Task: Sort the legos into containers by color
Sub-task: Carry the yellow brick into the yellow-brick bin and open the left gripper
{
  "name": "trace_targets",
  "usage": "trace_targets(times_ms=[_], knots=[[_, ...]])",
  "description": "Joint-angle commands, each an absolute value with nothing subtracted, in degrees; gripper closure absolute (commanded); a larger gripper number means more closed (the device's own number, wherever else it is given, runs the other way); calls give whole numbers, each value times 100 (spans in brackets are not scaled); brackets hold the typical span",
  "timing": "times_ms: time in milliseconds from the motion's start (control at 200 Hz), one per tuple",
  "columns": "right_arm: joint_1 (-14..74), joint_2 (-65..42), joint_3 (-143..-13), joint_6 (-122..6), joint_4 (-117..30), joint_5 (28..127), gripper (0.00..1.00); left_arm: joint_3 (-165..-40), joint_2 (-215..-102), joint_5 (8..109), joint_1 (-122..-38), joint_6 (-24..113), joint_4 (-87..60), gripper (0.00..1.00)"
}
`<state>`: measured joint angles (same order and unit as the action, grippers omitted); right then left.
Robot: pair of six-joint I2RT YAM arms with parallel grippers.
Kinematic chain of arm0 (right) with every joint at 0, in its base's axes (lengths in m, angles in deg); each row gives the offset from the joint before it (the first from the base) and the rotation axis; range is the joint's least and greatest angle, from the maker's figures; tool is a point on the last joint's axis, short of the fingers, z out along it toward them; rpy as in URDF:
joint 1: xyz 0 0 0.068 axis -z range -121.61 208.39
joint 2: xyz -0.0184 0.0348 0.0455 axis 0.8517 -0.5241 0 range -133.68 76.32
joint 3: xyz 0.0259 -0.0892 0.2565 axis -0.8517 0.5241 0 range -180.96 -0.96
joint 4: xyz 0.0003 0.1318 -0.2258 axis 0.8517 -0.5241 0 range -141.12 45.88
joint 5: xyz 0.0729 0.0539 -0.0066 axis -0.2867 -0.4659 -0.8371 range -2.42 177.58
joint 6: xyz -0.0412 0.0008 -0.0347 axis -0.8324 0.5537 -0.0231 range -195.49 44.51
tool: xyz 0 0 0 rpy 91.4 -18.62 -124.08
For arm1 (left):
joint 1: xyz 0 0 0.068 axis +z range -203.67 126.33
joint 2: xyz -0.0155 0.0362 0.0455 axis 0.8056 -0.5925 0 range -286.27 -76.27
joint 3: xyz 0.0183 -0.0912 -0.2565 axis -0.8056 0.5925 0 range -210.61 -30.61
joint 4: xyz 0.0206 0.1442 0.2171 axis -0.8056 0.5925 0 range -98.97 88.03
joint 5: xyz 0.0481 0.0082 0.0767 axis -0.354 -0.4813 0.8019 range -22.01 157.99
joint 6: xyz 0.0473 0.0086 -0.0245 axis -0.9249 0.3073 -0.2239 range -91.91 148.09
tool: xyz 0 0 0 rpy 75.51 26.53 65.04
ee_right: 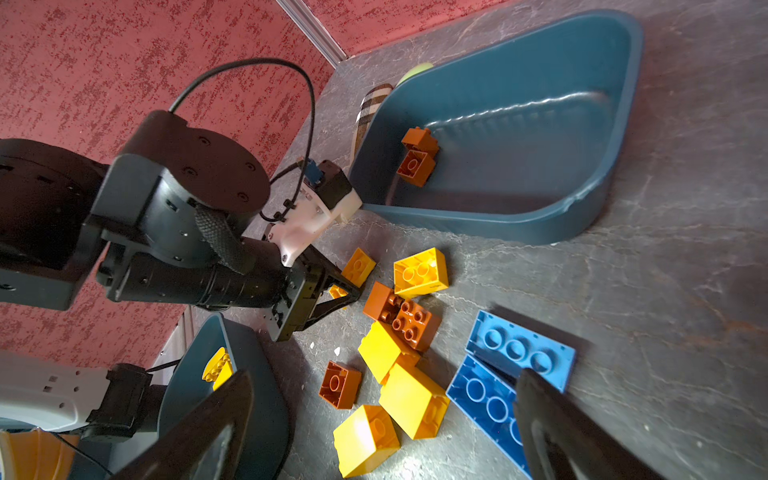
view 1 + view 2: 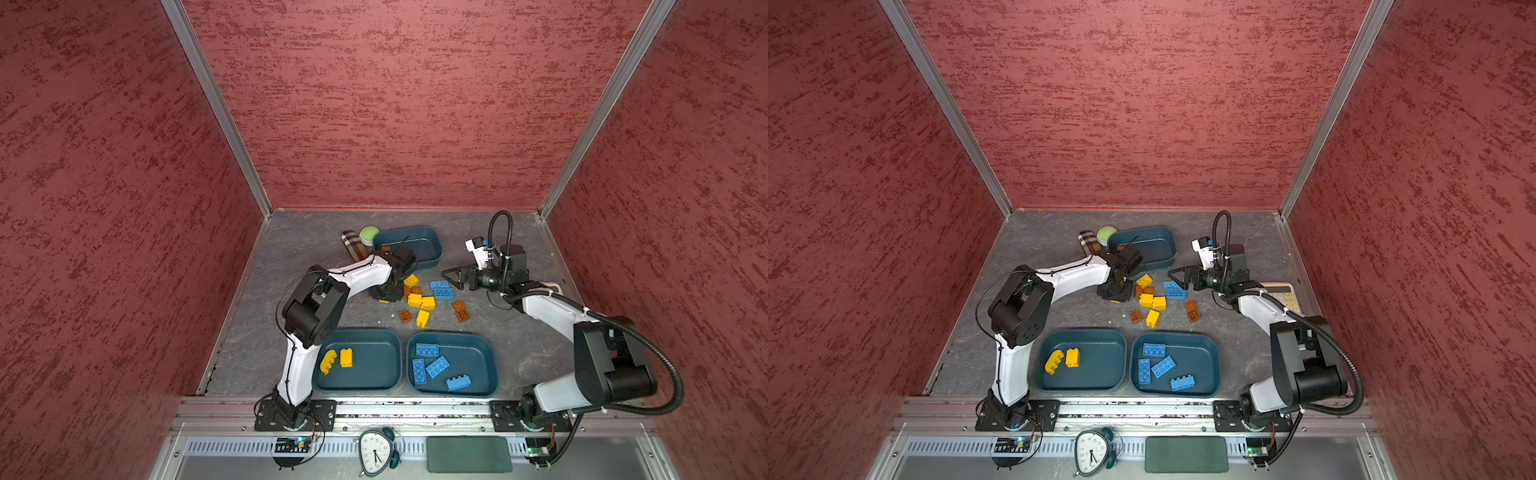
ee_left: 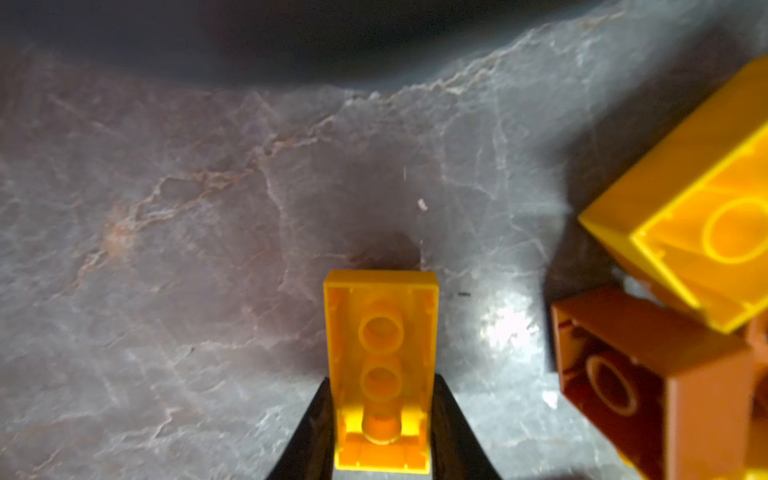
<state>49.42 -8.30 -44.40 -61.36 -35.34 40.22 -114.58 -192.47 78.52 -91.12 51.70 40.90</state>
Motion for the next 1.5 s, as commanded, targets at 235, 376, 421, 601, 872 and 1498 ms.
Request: trace_targets(times_ms=[235, 376, 421, 601, 872, 1498], knots=[[4890, -869, -4470, -5967, -3125, 3880, 1, -10784, -17344, 7296, -9217, 5110, 5068, 68], [4860, -977, -4530, -5948, -3094, 3828, 1, -10232, -16535, 6825, -9390, 5335, 5539, 67], [4841, -1020, -4551, -5949, -3094, 3821, 1, -10087, -16310, 6715, -9462, 5402, 5717, 66], [4796, -1205, -4699, -5964, -3123, 3798, 1, -9643, -15587, 6574, -9759, 5925, 6313, 66], [4784, -1284, -4915, -6150, -3434, 3773, 1, -8507, -15027, 6245, -10176, 6628, 6296, 67], [4781, -1252, -4860, -6230, -3525, 3854, 1, -8156, -15727, 6425, -9767, 6958, 5178, 56]])
